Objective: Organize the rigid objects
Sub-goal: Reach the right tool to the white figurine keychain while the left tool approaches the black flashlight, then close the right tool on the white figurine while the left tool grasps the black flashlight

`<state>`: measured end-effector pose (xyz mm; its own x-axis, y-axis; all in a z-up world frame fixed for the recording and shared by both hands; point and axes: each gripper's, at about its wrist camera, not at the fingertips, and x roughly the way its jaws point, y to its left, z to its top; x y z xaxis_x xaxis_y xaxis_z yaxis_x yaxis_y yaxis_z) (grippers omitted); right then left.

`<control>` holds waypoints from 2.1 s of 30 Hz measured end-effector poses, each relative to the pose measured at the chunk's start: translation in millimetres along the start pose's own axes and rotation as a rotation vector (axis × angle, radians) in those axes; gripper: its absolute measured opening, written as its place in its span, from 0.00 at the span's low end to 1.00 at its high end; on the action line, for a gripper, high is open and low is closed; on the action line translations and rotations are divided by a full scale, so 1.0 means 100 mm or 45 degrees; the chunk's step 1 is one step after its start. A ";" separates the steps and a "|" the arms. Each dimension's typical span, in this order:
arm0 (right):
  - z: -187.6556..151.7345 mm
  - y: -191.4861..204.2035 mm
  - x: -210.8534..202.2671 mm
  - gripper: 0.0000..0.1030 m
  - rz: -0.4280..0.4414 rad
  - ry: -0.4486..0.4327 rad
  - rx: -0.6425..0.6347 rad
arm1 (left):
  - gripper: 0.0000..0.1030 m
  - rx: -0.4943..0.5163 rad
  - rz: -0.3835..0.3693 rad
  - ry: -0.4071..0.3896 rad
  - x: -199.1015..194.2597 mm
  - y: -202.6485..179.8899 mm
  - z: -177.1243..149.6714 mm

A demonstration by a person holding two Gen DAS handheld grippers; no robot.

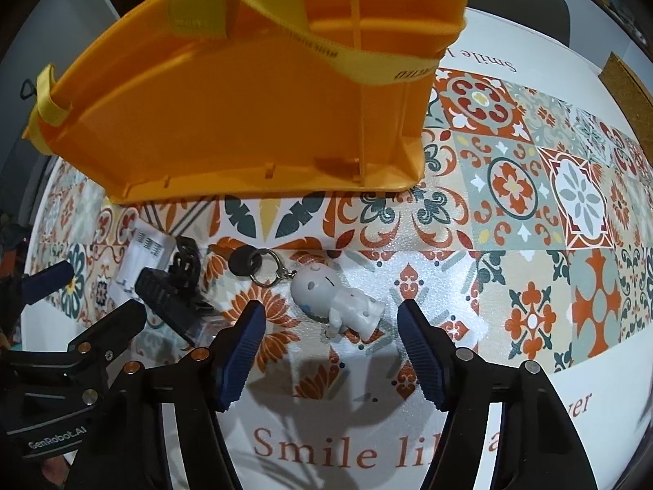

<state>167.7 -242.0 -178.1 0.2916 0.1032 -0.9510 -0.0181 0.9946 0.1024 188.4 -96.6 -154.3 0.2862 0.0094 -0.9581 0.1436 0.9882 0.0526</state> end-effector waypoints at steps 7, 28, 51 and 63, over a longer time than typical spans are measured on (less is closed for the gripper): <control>0.06 0.09 0.12 0.59 -0.031 -0.009 -0.055 | 0.94 0.003 0.000 0.020 0.09 0.00 0.03; 0.25 0.36 0.42 0.52 -0.045 -0.021 -0.106 | 0.94 -0.025 -0.035 0.039 0.17 0.14 -0.01; -0.34 -0.09 -0.38 0.52 -0.006 -0.103 0.100 | 0.93 0.173 -0.339 -0.054 -0.02 -0.02 -0.08; -0.43 -0.21 -0.42 0.52 0.041 -0.114 0.188 | 0.78 0.277 -0.353 -0.029 0.15 -0.14 -0.03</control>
<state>115.1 -267.0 -152.7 0.3771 0.1267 -0.9175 0.1099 0.9775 0.1801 188.3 -109.5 -170.5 0.2291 -0.2604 -0.9379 0.4167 0.8970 -0.1472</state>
